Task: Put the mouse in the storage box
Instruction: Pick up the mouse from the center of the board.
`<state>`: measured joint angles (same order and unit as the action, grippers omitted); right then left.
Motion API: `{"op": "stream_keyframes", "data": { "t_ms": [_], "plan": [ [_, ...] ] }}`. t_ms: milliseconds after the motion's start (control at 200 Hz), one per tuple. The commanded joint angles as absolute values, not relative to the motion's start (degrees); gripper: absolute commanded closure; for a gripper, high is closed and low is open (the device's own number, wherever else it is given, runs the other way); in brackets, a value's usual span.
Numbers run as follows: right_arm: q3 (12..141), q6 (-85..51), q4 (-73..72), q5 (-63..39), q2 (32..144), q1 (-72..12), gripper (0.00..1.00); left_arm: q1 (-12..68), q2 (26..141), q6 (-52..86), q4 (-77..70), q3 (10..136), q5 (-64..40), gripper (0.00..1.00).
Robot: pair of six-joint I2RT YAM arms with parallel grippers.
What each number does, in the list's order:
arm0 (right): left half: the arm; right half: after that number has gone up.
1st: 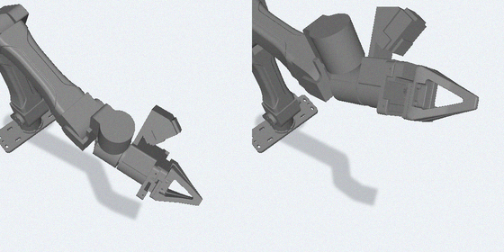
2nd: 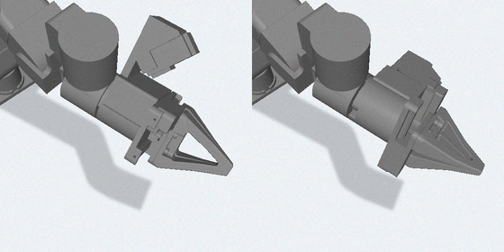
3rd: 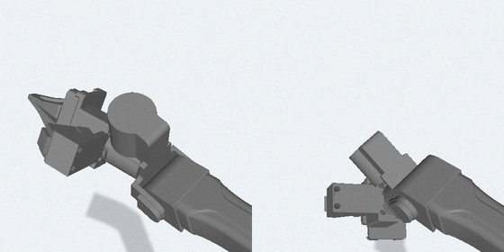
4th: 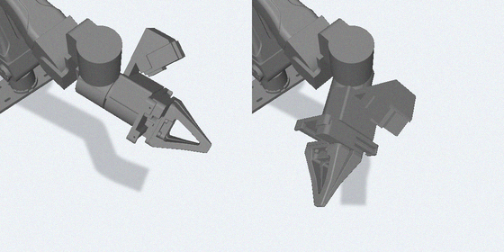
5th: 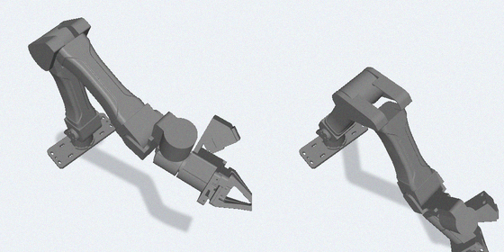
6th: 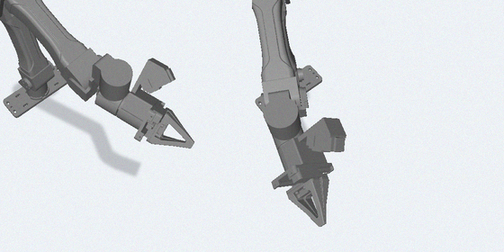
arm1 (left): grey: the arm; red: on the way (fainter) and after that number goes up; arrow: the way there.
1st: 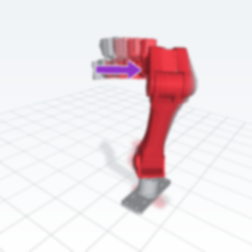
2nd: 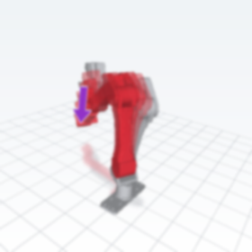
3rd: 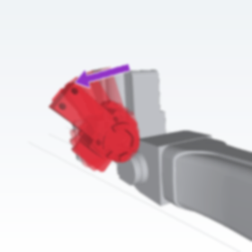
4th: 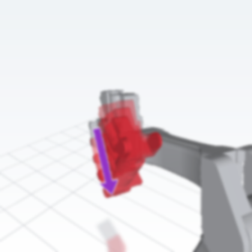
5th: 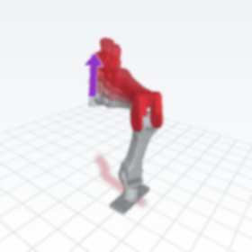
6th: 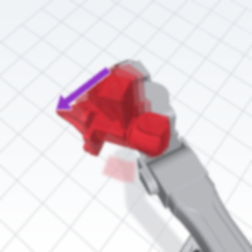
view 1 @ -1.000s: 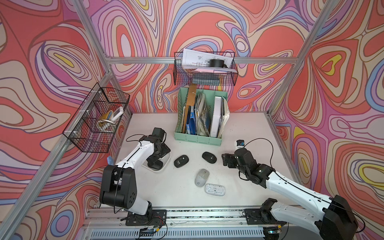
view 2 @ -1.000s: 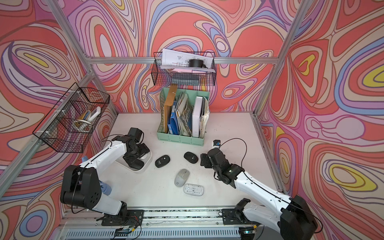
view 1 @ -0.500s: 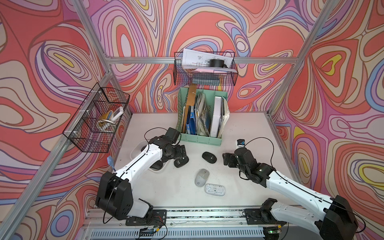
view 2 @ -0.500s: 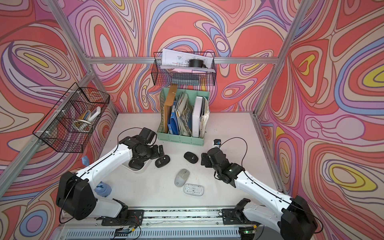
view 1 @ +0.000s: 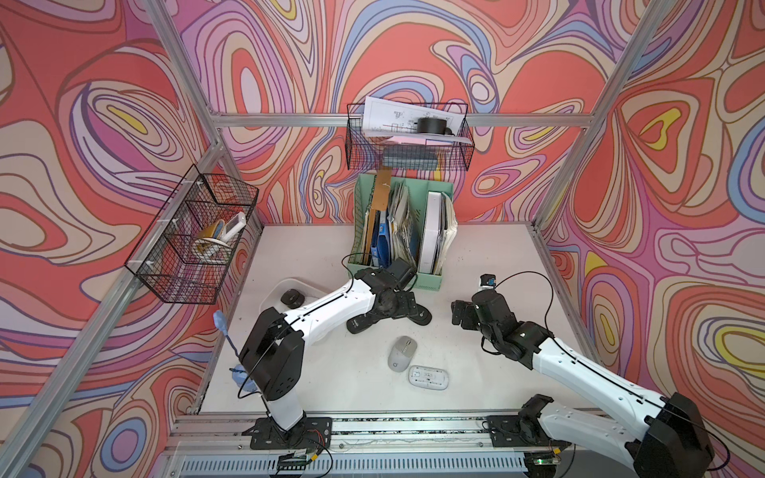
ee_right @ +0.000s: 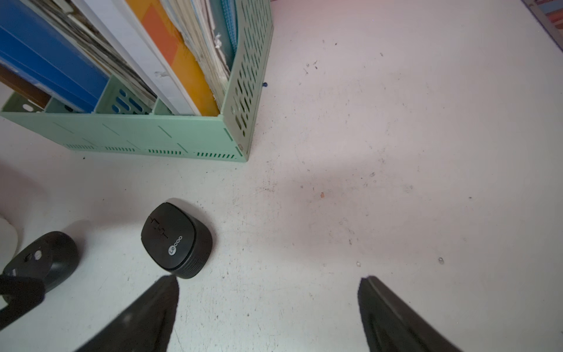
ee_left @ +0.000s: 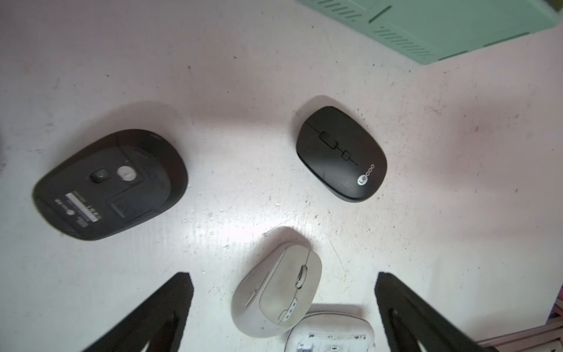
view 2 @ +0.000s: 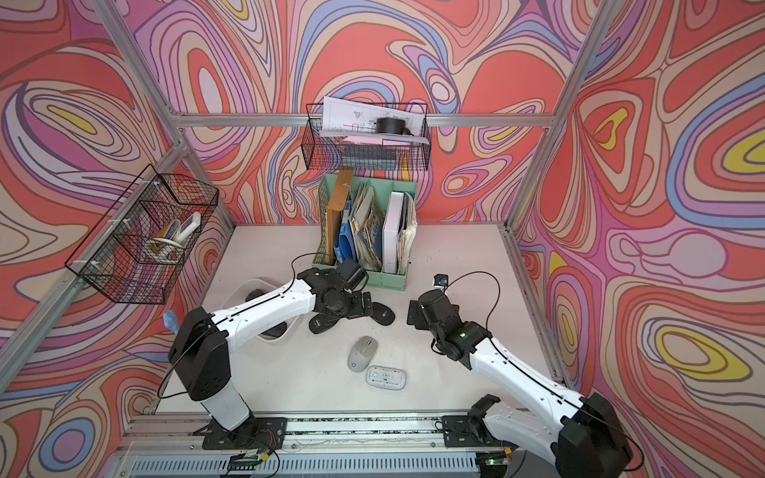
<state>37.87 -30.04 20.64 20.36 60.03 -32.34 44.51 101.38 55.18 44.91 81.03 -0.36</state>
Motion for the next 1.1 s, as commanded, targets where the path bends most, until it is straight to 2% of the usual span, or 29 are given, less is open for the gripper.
{"op": "stream_keyframes", "data": {
  "t_ms": [0,305,581,681,921,1092],
  "plan": [
    [36.3,-30.1,21.4,21.1,57.9,-30.0,0.05,46.4,105.5,62.1,44.2,84.4,1.8,0.01],
    [32.4,-30.8,20.2,18.1,54.8,-24.0,0.05,49.5,117.4,69.9,46.8,95.2,5.1,0.05],
    [31.0,-31.3,20.0,17.9,51.6,-23.9,0.06,49.7,125.3,73.0,50.2,102.3,4.7,0.05],
    [30.8,-31.2,19.9,17.1,50.5,-23.9,0.06,49.8,126.8,72.9,49.5,103.8,5.3,0.1],
    [30.3,-31.1,19.4,15.9,49.8,-23.9,0.07,50.0,130.5,73.9,52.9,108.2,7.5,0.11],
    [30.1,-31.2,19.3,15.5,49.7,-23.8,0.07,50.0,132.7,73.5,54.8,110.1,7.7,0.16]
  ]
}}
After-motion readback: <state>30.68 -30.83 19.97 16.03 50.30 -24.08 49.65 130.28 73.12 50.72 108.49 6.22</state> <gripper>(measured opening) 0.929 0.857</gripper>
